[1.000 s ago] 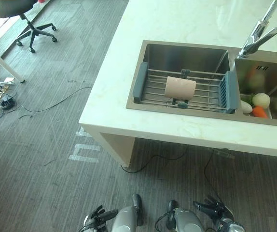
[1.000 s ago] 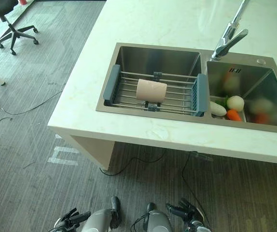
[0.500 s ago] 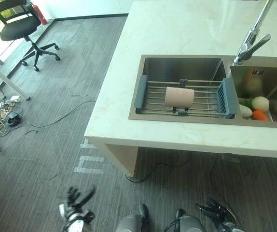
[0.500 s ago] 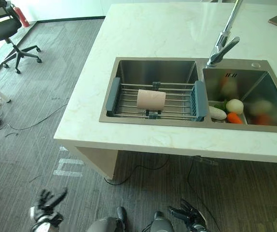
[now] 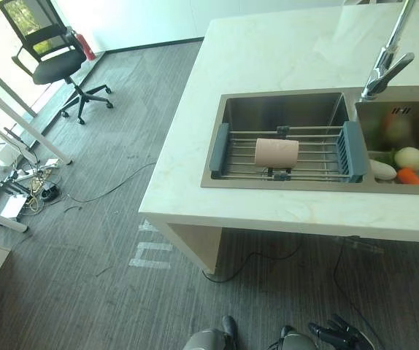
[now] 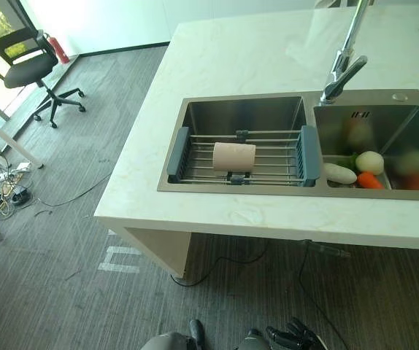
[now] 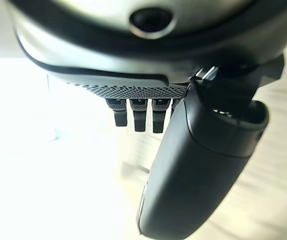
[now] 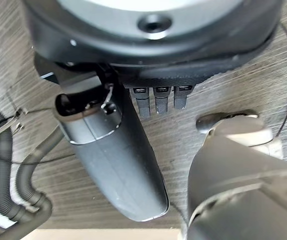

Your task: Place the dishes in the dishwasher.

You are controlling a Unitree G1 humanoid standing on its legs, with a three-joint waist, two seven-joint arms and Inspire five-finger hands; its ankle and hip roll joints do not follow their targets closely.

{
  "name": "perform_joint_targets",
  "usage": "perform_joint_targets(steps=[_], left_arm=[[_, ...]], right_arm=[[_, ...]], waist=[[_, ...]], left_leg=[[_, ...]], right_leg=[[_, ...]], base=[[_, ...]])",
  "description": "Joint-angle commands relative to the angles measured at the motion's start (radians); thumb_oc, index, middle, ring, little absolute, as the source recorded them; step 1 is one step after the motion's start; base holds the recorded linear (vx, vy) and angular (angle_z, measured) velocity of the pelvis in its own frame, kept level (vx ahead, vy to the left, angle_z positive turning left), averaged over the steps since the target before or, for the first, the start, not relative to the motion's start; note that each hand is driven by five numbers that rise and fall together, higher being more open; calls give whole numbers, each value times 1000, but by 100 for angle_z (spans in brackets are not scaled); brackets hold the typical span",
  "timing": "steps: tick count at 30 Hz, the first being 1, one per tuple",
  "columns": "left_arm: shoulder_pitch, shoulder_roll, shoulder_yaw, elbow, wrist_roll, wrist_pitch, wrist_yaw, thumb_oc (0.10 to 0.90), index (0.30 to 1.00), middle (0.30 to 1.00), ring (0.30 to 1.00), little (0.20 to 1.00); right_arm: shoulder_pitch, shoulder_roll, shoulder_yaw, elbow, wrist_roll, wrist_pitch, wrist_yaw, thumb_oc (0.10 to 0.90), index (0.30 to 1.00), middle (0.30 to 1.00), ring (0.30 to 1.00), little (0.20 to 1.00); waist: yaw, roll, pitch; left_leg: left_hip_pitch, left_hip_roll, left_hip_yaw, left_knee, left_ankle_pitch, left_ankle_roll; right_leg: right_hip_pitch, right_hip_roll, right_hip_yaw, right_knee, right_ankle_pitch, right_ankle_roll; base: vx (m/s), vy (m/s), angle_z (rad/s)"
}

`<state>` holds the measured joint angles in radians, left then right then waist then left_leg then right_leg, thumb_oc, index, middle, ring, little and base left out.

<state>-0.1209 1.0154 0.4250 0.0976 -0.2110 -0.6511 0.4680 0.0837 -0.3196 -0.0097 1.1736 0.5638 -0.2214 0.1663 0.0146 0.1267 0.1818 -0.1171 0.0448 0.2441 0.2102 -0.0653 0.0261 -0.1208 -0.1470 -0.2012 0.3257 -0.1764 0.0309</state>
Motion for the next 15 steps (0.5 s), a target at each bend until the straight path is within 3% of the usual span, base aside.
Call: perform_joint_targets(steps=[1,4,5,7,10,11,15], left_arm=[[-90,30,-44,-13,-28,51,-236,800,900,900,900,900],[-208,59,-169,-86,-22,109,-391,800,900,900,900,900],[-250,63,-214,-97,-42,100,-449,800,900,900,900,900],[-383,58,-343,-149,-52,195,-579,800,900,900,900,900],[-510,45,-476,-152,-40,292,-623,800,900,900,900,900],[-592,46,-560,-127,-13,338,-624,800,900,900,900,900],[-741,54,-715,-39,102,431,-574,800,900,900,900,900]], right_arm=[[-40,0,-10,-12,46,-11,-4,800,900,900,900,900],[-38,-1,-13,-6,28,-5,9,800,900,900,900,900],[-37,-2,-15,0,27,-6,15,800,900,900,900,900],[-37,-9,-19,21,24,-8,30,800,900,900,900,900],[-33,-17,-19,33,18,0,41,800,900,900,900,900],[-28,-22,-13,40,19,-1,44,800,900,900,900,900],[-18,-31,-9,56,33,1,54,800,900,900,900,900]], waist=[[-51,-15,-13],[-78,-16,-18],[-85,-16,-19],[-115,-16,-23],[-145,-15,-27],[-161,-14,-29],[-192,-13,-34]], left_leg=[[8,52,-57,90,-215,-60],[25,60,-37,90,-221,-56],[29,62,-31,90,-223,-55],[39,69,-14,90,-226,-54],[49,75,3,90,-228,-53],[54,77,12,90,-228,-53],[62,80,33,90,-230,-53]], right_leg=[[53,-13,-39,-26,-123,52],[56,-6,-21,-26,-119,59],[57,-4,-16,-26,-117,61],[54,0,1,-26,-112,69],[50,9,25,-26,-105,72],[47,14,40,-26,-101,74],[38,20,67,-26,-91,81]], base=[[13,-52,-8],[21,-47,-25],[36,-39,-28],[47,-39,-27],[56,-28,-21],[63,-28,-35],[58,-28,-31]])
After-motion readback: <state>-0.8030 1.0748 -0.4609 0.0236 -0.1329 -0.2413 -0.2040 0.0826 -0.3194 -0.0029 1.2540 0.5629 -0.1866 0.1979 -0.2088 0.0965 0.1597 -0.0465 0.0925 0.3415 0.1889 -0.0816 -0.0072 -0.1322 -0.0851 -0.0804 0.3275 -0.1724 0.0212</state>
